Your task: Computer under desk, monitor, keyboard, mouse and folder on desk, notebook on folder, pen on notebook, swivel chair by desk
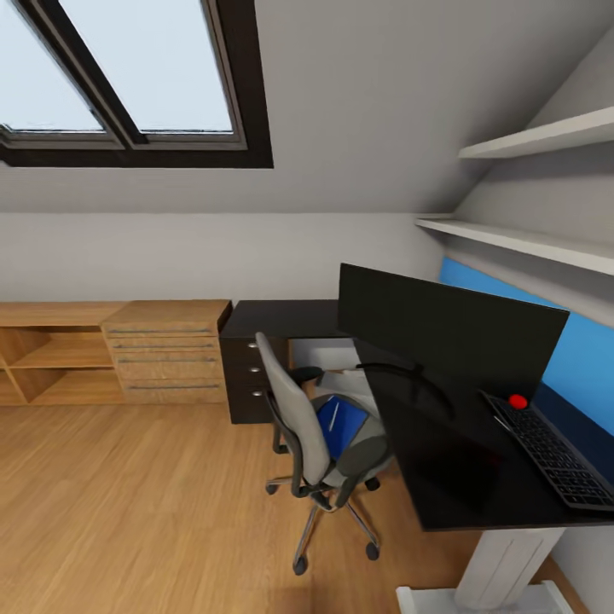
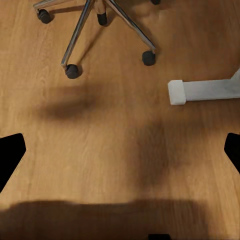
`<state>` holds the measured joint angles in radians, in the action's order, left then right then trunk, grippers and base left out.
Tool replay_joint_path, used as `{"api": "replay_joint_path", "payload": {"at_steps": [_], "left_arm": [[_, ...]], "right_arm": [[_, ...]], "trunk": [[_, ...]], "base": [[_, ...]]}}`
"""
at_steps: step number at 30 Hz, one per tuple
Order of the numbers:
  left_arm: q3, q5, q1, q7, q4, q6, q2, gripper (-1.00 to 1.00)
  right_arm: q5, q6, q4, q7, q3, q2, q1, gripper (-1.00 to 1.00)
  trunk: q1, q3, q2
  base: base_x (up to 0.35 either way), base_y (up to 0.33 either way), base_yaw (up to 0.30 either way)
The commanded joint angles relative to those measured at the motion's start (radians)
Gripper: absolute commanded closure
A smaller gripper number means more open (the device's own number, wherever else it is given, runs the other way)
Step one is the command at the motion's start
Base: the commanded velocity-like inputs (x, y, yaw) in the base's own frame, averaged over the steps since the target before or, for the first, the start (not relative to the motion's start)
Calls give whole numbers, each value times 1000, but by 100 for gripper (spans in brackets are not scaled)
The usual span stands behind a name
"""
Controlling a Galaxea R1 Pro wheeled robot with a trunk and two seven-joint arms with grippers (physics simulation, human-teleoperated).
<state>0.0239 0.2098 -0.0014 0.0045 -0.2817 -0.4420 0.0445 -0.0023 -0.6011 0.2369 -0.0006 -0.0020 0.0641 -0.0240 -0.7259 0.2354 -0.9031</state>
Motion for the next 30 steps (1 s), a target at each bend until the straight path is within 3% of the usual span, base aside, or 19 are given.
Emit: {"api": "replay_joint_path", "payload": {"at_steps": [1,6,16,30], "left_arm": [[0,2,0,1,-1,-1,0,-100],[0,2,0,-1,-1,0,-1,-100],[-3,2,0,2,-4,-3,-7,-100],[-4,6,0,8,-7,9,-5,-100]], "right_arm": [[0,-3,-1,0,0,0,-1,-100],[2,-3,-1,1,1,0,-1,-100],[3,-3,-1,1,2,-1,-1,-100],[7,-3,-2,2,1,-6,-1,-100]], "trunk": [[0,1,-1],[0,1,-1],[0,1,-1],[-54,45,-99]], "base": [[0,342,-9],[0,242,-2],[0,22,0],[0,0,0]]}}
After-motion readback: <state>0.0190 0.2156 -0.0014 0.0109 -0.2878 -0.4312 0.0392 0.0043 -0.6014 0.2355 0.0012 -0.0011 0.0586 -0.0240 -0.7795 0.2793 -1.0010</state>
